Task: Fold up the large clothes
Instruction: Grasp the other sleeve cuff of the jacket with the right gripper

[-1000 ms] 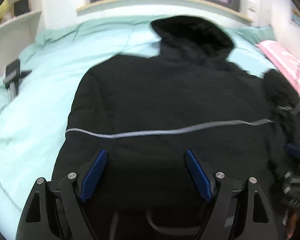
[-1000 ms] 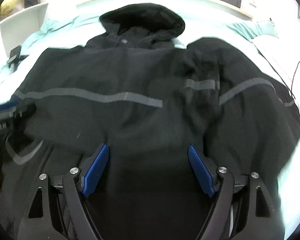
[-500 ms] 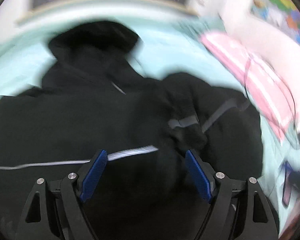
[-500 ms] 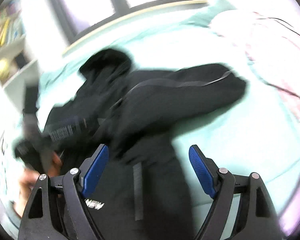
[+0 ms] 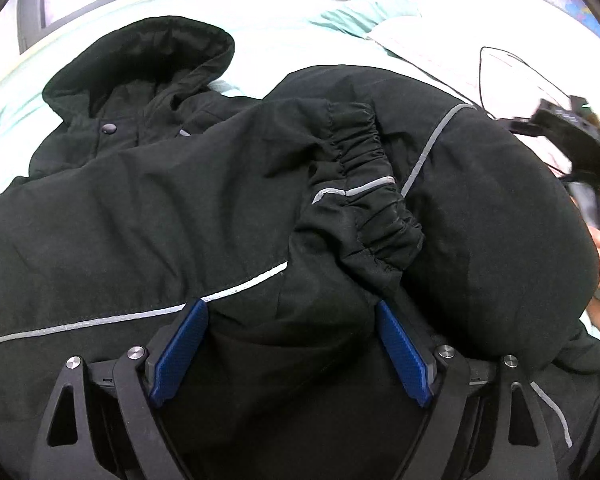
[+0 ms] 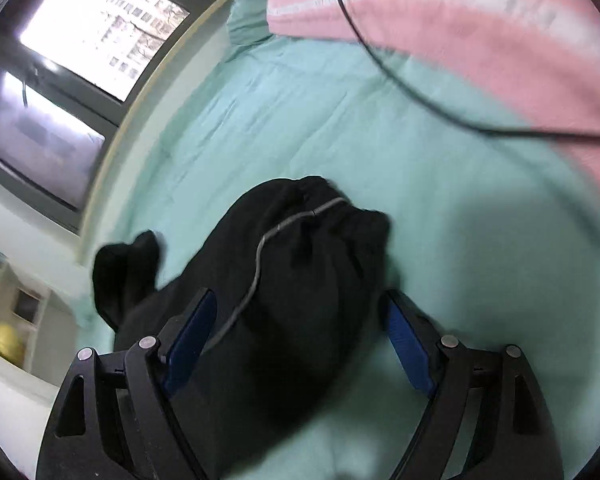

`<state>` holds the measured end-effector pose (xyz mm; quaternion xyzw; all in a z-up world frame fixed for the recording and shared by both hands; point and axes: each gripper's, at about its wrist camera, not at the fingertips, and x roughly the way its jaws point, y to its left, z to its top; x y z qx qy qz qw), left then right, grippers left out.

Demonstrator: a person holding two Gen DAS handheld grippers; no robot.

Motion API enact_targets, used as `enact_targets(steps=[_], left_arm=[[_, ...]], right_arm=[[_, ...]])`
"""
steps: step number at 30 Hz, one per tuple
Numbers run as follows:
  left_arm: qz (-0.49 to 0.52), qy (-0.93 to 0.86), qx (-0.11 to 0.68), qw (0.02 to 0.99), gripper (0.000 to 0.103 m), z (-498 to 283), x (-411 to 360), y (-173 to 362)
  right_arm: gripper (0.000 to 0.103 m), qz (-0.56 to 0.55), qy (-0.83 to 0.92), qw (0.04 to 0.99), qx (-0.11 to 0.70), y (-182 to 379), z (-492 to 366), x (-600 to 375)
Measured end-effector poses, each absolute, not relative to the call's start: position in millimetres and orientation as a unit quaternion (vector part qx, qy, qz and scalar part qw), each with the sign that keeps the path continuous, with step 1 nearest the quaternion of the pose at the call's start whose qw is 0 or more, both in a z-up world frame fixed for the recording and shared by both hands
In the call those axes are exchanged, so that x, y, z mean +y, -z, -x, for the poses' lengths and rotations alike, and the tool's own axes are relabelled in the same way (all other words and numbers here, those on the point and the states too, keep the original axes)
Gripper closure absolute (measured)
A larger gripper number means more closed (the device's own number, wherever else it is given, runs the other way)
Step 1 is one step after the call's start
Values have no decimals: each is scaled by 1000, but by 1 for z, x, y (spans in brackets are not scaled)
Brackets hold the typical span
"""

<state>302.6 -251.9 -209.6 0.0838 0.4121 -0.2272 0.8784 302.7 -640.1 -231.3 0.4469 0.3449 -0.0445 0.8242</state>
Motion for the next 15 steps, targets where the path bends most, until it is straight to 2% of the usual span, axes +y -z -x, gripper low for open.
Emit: enact_targets(steps=[2,3,4,6,10,15], left_arm=[[-82,230,410,879,17,-305,-256,209],[-80,232,410,878,17,-308,-256,208],[-76,235,410,878,17,-310,-255,207],[-61,245,407,878,17,-308,-250,206],[-43,262,398,878,17,-306,-246,203],[-39,269,394,878,17,-305,-246,205]], right_arm=[[21,-437,37,831,343,225,-313,-638],[36,-427,29,835,344,221,-317,-634],[56,-413,30,841,348,215,-319,-631],[74,-370,42,862,343,196,-310,-626],[75,-289,121,905,288,142,-266,-636],[75,-253,255,895,264,96,-206,-680]])
